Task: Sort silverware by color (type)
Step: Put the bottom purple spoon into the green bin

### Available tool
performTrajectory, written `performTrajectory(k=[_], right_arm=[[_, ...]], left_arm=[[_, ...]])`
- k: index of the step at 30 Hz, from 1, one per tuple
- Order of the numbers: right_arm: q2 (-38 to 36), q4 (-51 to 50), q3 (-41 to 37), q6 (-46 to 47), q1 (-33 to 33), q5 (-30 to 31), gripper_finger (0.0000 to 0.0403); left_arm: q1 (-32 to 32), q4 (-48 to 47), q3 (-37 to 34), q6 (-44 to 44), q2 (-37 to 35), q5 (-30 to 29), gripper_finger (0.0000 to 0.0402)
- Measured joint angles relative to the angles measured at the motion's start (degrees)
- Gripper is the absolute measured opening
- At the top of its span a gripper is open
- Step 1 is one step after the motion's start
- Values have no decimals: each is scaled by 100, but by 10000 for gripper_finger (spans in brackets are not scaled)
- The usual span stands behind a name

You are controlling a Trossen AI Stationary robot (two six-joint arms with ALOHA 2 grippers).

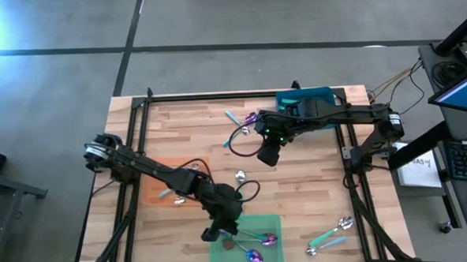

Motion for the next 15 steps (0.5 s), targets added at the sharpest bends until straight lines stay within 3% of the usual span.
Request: performTrajectory(k=[15], right_arm=[[0, 46, 0, -193, -1, 4, 130]], left_arm=[[0, 551, 278, 789, -9, -2, 90]])
